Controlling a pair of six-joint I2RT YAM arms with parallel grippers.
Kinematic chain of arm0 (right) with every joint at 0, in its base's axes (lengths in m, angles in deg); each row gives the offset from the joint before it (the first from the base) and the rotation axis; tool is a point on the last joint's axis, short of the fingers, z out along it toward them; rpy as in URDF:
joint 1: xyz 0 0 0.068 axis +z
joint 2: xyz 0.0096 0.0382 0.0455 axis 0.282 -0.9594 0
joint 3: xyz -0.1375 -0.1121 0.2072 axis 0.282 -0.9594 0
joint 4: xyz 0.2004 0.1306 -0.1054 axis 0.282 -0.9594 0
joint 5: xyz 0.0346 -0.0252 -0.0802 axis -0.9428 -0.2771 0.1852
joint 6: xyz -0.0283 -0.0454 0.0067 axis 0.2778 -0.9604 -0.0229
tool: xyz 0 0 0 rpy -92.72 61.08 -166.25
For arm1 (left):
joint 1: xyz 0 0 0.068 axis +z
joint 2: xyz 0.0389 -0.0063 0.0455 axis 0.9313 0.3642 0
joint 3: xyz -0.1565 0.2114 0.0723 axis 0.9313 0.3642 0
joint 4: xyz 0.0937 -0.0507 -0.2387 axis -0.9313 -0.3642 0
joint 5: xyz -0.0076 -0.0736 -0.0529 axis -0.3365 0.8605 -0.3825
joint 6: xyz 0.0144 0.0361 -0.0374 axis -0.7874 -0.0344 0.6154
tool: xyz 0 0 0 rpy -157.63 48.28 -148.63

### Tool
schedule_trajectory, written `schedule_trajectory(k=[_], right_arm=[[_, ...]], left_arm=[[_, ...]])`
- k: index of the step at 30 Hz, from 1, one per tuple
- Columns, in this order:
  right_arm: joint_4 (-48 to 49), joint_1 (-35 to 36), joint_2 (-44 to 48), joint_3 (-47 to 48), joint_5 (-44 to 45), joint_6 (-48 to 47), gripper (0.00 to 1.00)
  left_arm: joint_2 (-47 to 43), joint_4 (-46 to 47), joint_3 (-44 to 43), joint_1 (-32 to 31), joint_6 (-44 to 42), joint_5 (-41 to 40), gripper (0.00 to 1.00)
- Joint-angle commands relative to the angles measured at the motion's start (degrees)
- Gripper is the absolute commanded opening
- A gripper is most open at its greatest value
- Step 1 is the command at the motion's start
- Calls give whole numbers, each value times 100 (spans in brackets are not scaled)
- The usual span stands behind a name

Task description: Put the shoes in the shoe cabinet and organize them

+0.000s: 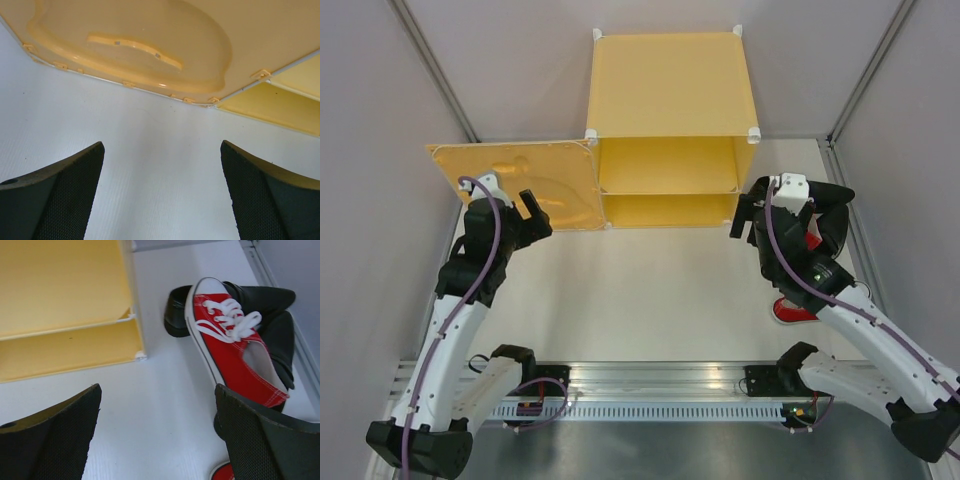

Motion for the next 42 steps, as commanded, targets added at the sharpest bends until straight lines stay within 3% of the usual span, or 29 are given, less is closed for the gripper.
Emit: schedule_trajectory(k=[1, 6, 9, 15, 16, 18, 25, 42], right_arm=[[-476, -877, -272, 141, -472, -32, 98], [-555, -2179, -465, 159, -1307, -93, 97], [-555, -3372, -579, 159, -1932, -111, 92], [-362, -4254, -975, 63, -2486, 178, 78], [-327, -4482, -1028, 2, -2513, 248, 70], [-187, -4755, -1115, -69, -2548, 267, 66], [-125, -4959, -1414, -175, -2460, 363, 52], [16, -4959, -1854, -438, -3629, 372, 46]], left_arm=[[90, 376, -89, -9, -318, -135, 100], [125, 454, -64, -9, -415, -117, 100], [108, 639, 94, -9, -476, -56, 100], [99, 806, 367, -9, -590, 6, 100], [90, 798, 402, -9, -608, 23, 100], [47, 806, 481, -9, -573, 41, 100], [37, 798, 543, -9, -555, 76, 100], [64, 789, 552, -44, -599, 50, 100]])
